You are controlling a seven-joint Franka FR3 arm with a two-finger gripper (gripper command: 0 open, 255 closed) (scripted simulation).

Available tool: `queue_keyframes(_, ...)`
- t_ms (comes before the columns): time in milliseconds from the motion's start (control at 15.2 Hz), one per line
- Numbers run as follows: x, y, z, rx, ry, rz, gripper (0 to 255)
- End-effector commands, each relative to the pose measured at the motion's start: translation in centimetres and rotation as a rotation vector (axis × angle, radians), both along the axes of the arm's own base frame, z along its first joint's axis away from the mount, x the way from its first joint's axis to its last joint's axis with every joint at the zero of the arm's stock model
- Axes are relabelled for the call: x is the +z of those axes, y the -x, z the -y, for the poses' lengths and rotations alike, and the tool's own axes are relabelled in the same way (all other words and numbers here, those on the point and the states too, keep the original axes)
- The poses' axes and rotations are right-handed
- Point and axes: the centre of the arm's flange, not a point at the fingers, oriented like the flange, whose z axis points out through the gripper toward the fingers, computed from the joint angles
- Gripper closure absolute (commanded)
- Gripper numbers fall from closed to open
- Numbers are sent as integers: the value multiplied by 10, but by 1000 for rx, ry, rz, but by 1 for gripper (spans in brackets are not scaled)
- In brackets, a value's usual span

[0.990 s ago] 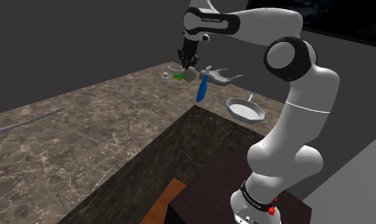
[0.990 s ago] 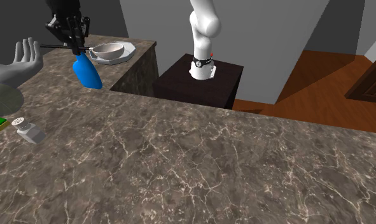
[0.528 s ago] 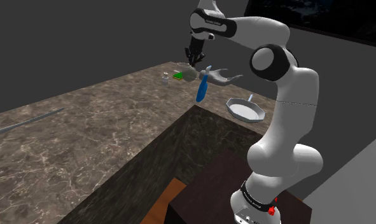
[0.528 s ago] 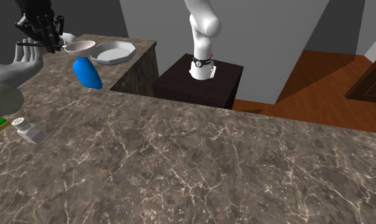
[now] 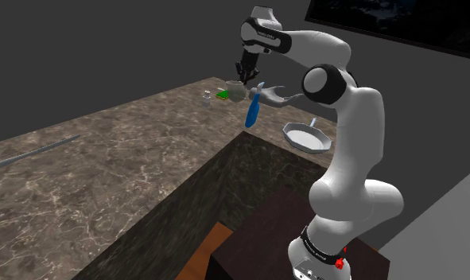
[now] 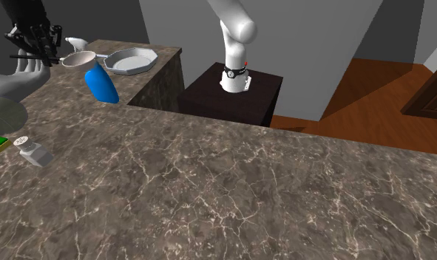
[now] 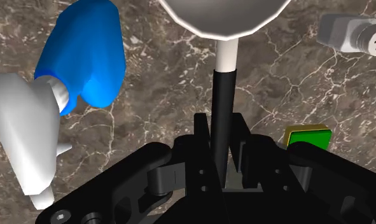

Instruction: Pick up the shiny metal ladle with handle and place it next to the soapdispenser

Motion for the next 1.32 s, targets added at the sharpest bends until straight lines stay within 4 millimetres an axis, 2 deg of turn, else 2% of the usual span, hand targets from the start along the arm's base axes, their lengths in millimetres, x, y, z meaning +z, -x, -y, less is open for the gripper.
queue_keyframes(0,-10,-1,1,0,0,1,255)
queue_keyframes(1254,-111,-1,1,0,0,1,255)
